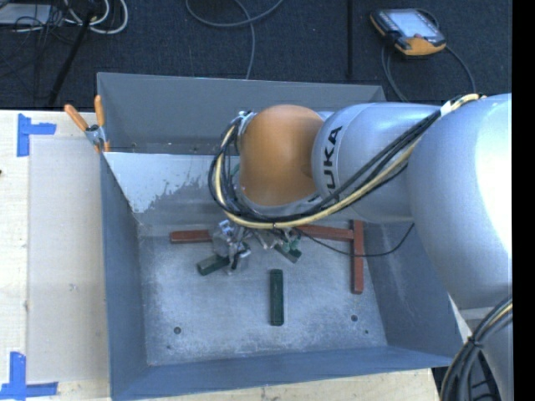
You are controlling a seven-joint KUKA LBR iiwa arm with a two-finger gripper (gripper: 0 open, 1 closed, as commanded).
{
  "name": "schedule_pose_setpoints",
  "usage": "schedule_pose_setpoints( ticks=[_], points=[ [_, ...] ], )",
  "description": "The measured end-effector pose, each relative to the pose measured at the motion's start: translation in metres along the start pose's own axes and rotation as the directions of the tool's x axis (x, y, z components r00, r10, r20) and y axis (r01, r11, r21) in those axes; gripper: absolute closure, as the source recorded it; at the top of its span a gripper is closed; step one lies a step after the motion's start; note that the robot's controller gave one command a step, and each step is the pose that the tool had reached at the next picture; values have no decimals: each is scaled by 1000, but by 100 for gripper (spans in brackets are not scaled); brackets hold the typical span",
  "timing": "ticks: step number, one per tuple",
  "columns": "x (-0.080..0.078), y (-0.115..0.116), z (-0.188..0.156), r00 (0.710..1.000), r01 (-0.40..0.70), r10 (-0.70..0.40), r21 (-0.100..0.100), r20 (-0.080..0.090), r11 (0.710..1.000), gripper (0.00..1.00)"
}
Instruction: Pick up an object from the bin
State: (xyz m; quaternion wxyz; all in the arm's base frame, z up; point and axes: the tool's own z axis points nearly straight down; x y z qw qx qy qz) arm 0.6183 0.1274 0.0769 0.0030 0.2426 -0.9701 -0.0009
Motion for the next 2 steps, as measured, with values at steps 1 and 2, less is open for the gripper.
schedule_pose_setpoints(
  ticks=[1,2],
  points=[
    [1,1,-22,1000,0,0,0,-2,1000,100],
    [-2,0,-42,1000,0,0,3,7,1000,100]
  ],
)
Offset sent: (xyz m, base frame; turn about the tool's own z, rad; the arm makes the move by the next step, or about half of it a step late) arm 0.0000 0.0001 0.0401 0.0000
